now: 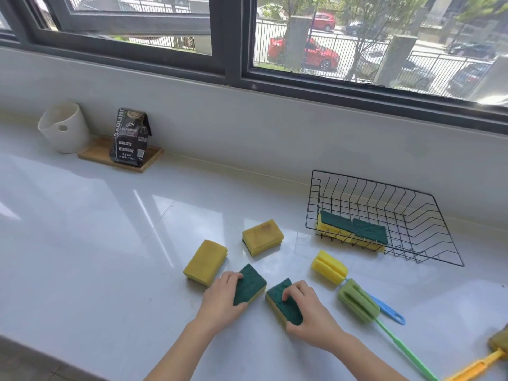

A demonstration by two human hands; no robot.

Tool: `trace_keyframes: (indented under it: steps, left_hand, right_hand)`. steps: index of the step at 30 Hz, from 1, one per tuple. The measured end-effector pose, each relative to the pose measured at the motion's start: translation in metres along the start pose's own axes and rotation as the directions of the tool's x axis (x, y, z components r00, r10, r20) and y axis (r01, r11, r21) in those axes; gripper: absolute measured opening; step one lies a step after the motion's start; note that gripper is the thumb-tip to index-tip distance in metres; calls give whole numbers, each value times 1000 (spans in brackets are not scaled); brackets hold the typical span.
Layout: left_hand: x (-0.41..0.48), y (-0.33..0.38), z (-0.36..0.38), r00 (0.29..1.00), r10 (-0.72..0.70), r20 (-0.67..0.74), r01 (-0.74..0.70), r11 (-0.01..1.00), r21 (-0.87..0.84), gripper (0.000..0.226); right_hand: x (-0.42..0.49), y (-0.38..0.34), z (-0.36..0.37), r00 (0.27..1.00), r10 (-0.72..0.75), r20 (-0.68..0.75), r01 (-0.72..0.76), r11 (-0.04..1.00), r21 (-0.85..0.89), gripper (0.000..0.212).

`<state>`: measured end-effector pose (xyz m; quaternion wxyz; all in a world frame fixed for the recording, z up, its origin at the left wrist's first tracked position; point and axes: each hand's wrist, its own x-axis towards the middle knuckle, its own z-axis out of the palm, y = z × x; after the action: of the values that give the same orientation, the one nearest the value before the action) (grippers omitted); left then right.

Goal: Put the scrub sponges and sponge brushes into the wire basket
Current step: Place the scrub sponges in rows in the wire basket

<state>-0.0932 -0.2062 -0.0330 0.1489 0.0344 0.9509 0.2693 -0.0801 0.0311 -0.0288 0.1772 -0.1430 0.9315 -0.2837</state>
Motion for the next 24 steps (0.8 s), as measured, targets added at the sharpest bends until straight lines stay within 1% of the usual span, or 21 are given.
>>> trace_keyframes:
  steps: [3, 5, 7, 10, 14, 16, 19, 24]
  left_hand:
    - [-6, 2, 10, 998, -3, -58, 5, 999, 33, 65]
    - [-10, 2, 17, 995, 6, -97, -2, 999, 42, 66]
    - [-13, 4, 22, 991, 19, -134, -12, 999, 48, 65]
    - [-17, 6, 24, 986, 24, -163, -14, 998, 60, 63]
    - [-21, 10, 25, 989, 24, -145, -14, 998, 69, 61]
    - [-22, 15, 26, 990, 7, -144, 3, 998, 69, 59]
    - [-24, 25, 32, 990, -41, -136, 51, 996, 69, 57]
    - [-24, 47, 44, 991, -51, -126, 66, 992, 112, 52]
  right_hand:
    - [-3, 1, -4, 999, -21, 40, 25, 996, -85, 33]
    - [-10, 1, 0, 999, -48, 25, 50, 992, -114, 29]
    - [-18, 3, 8, 996, -84, -20, 80, 986, -144, 27]
    - [-25, 4, 9, 995, -89, -42, 83, 988, -131, 27]
    - [-32, 8, 6, 997, -69, -39, 64, 991, -115, 25]
    - [-38, 14, 6, 998, -66, -21, 63, 988, -141, 34]
    - [-52, 21, 2, 997, -53, 59, 62, 987, -151, 53]
    - [-73, 29, -10, 991, -9, 136, 22, 995, -96, 50]
